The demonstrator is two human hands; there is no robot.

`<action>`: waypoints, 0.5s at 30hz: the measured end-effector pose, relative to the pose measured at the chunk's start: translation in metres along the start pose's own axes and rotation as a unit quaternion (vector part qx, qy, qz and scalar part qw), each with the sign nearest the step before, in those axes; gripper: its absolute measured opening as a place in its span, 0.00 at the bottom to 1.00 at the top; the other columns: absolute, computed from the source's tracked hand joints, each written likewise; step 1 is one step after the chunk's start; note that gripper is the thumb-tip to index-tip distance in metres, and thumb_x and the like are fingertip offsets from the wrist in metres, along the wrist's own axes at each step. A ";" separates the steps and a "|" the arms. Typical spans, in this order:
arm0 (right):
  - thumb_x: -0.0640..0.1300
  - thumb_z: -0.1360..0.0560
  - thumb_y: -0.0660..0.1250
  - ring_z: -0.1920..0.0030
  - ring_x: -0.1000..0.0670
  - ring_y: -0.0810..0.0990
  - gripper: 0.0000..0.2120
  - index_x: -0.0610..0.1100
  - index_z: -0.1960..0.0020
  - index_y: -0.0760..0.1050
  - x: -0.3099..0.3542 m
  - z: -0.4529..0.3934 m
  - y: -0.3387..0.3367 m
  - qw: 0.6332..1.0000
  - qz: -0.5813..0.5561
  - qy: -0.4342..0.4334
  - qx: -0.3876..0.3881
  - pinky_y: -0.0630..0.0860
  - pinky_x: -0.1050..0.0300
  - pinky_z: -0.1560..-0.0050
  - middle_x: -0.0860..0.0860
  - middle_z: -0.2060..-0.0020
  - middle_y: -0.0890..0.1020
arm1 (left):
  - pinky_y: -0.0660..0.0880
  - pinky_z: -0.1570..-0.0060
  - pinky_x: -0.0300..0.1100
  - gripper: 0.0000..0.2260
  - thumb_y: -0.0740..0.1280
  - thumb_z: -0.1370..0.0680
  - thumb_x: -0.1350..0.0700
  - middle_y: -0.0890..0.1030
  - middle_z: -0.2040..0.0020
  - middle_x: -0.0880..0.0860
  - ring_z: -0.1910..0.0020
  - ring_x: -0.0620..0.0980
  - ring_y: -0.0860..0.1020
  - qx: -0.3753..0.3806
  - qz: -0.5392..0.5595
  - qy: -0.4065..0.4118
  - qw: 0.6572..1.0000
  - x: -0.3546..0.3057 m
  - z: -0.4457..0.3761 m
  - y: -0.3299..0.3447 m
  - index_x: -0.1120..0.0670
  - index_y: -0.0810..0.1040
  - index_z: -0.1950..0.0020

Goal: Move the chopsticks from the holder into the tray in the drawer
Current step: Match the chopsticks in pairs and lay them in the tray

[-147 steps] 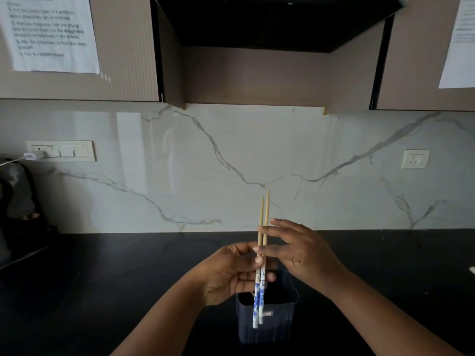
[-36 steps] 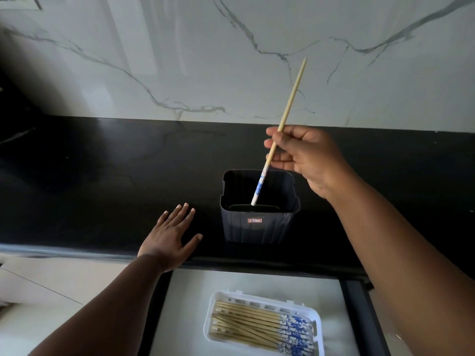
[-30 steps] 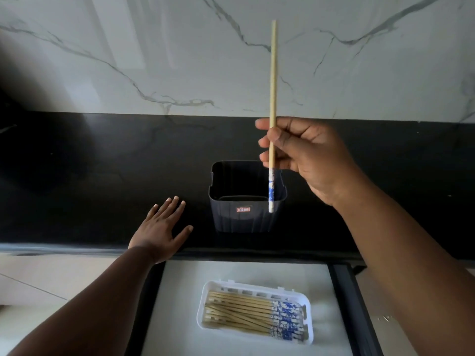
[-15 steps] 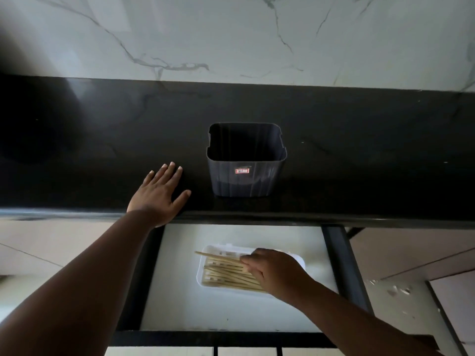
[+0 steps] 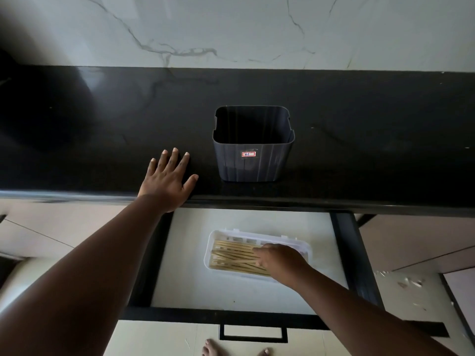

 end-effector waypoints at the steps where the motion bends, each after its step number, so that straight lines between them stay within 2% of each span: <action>1: 0.41 0.22 0.62 0.47 0.49 0.81 0.15 0.47 0.36 0.74 -0.002 0.001 -0.003 1.000 -0.010 0.009 -0.006 0.78 0.58 0.53 0.49 0.43 0.81 | 0.42 0.24 0.54 0.30 0.45 0.20 0.37 0.46 0.20 0.55 0.22 0.55 0.42 -0.001 0.000 -0.002 1.000 0.000 0.000 0.000 0.49 0.46 0.21; 3: 0.41 0.21 0.61 0.43 0.48 0.80 0.17 0.48 0.32 0.73 -0.006 0.006 -0.013 0.999 -0.034 0.029 -0.030 0.78 0.54 0.47 0.49 0.39 0.80 | 0.42 0.24 0.55 0.30 0.45 0.20 0.37 0.46 0.20 0.55 0.22 0.55 0.42 -0.008 0.003 -0.006 1.000 0.001 0.001 0.000 0.49 0.47 0.21; 6: 0.45 0.20 0.60 0.40 0.51 0.78 0.15 0.51 0.35 0.76 -0.010 0.027 -0.037 0.990 -0.091 0.051 -0.091 0.74 0.56 0.42 0.52 0.39 0.80 | 0.43 0.24 0.55 0.31 0.46 0.20 0.36 0.45 0.20 0.56 0.22 0.56 0.42 -0.013 0.014 -0.029 0.999 0.002 0.004 0.000 0.49 0.48 0.21; 10: 0.47 0.22 0.63 0.45 0.56 0.80 0.12 0.52 0.41 0.80 0.002 0.077 -0.057 0.974 -0.125 0.013 -0.187 0.75 0.64 0.49 0.57 0.44 0.81 | 0.41 0.24 0.55 0.35 0.44 0.21 0.34 0.39 0.21 0.57 0.23 0.56 0.38 -0.008 0.067 -0.111 0.992 -0.003 0.027 -0.001 0.54 0.46 0.21; 12: 0.52 0.22 0.62 0.45 0.57 0.79 0.13 0.52 0.42 0.80 0.011 0.109 -0.057 0.965 -0.107 -0.019 -0.240 0.78 0.64 0.50 0.57 0.42 0.80 | 0.37 0.25 0.53 0.38 0.44 0.23 0.31 0.34 0.22 0.57 0.24 0.56 0.34 -0.013 0.082 -0.088 0.993 -0.021 0.056 0.000 0.54 0.42 0.21; 15: 0.57 0.21 0.59 0.37 0.53 0.75 0.17 0.51 0.38 0.78 0.025 0.147 -0.041 0.954 -0.049 -0.086 -0.283 0.76 0.57 0.40 0.52 0.37 0.78 | 0.28 0.28 0.48 0.39 0.40 0.26 0.27 0.26 0.25 0.52 0.26 0.52 0.27 -0.011 0.072 0.021 0.997 -0.058 0.123 0.011 0.48 0.31 0.24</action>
Point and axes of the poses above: each hand's wrist, its own z-axis away from the middle knuckle, its own y-axis out of the palm, x = y × z, the point moved 8 cm from there along -z, towards the middle knuckle
